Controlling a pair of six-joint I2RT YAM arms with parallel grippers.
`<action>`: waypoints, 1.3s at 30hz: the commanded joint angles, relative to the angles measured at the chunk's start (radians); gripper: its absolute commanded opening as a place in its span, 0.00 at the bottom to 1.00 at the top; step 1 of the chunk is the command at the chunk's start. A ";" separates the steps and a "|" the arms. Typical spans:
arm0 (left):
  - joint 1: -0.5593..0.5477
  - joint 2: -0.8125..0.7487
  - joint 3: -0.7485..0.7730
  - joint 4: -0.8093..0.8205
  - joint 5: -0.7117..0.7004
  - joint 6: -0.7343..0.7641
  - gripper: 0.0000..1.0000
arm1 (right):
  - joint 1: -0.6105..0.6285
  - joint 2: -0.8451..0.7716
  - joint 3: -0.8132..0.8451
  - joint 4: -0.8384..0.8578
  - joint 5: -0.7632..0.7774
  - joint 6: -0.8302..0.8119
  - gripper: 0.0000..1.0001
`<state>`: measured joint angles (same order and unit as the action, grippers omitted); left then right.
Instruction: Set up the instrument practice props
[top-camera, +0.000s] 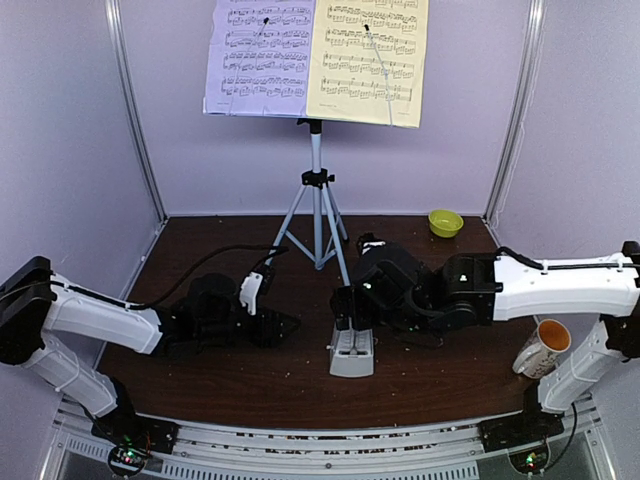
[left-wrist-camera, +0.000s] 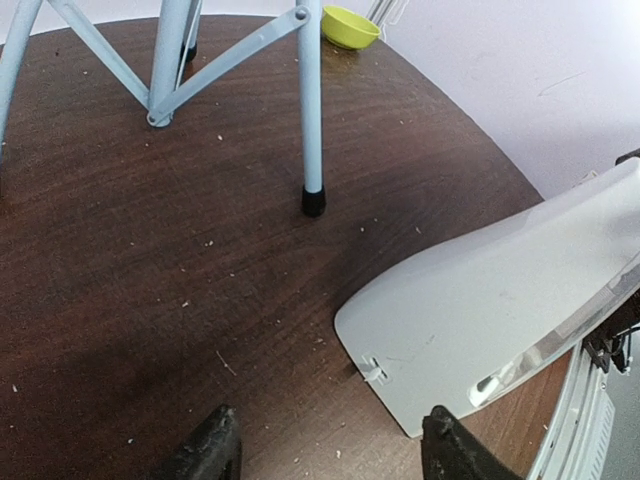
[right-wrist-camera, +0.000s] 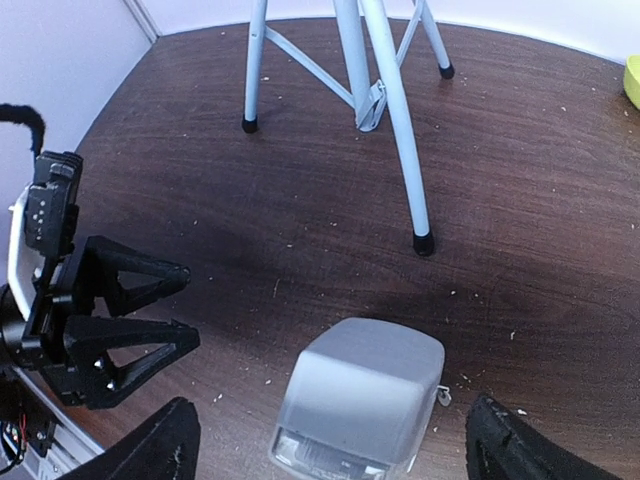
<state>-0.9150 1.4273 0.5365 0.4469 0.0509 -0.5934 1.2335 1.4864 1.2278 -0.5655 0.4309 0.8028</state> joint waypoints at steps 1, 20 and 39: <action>0.005 -0.026 -0.014 0.014 -0.049 0.048 0.66 | 0.014 0.073 0.081 -0.100 0.123 0.121 0.91; 0.005 -0.189 -0.076 -0.055 -0.032 0.323 0.73 | -0.037 -0.041 -0.084 0.122 0.039 -0.022 0.40; -0.239 -0.046 -0.047 -0.012 -0.104 0.669 0.90 | -0.209 -0.369 -0.396 0.546 -0.503 -0.403 0.05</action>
<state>-1.1038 1.3499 0.4400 0.3946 0.0090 -0.0074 1.0275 1.1885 0.8307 -0.2043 0.0483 0.4988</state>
